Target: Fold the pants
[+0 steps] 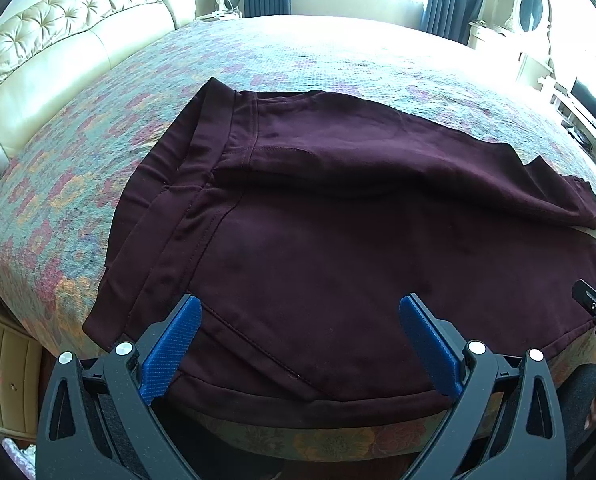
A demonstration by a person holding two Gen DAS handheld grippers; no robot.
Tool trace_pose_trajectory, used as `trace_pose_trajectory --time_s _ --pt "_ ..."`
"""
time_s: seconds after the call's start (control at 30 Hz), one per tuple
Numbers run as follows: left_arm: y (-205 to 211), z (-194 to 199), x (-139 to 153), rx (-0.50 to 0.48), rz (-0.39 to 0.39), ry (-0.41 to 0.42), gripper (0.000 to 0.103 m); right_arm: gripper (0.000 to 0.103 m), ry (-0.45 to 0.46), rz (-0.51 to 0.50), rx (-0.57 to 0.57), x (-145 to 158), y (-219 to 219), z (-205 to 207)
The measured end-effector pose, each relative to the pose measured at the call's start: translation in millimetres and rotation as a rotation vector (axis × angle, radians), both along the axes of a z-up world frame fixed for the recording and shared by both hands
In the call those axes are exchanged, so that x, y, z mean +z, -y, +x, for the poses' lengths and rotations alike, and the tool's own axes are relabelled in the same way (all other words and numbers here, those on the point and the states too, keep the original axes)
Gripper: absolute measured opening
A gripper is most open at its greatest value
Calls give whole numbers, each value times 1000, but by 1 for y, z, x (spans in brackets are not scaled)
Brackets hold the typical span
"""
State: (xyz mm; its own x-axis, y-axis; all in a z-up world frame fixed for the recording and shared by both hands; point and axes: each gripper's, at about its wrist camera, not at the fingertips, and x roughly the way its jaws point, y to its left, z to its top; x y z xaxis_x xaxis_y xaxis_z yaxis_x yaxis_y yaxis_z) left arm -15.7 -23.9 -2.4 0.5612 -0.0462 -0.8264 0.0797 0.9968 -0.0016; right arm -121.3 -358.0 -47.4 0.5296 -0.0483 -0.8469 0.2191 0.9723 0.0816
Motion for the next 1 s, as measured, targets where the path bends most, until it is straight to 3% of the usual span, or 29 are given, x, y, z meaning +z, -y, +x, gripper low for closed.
trace_pose_trajectory --time_s 0.73,1.0 --pt "3 -2 -1 -13 -15 -6 99 101 -4 23 -1 3 3 -1" --pt "2 -2 -2 -17 -31 -16 99 101 22 87 -3 27 26 6"
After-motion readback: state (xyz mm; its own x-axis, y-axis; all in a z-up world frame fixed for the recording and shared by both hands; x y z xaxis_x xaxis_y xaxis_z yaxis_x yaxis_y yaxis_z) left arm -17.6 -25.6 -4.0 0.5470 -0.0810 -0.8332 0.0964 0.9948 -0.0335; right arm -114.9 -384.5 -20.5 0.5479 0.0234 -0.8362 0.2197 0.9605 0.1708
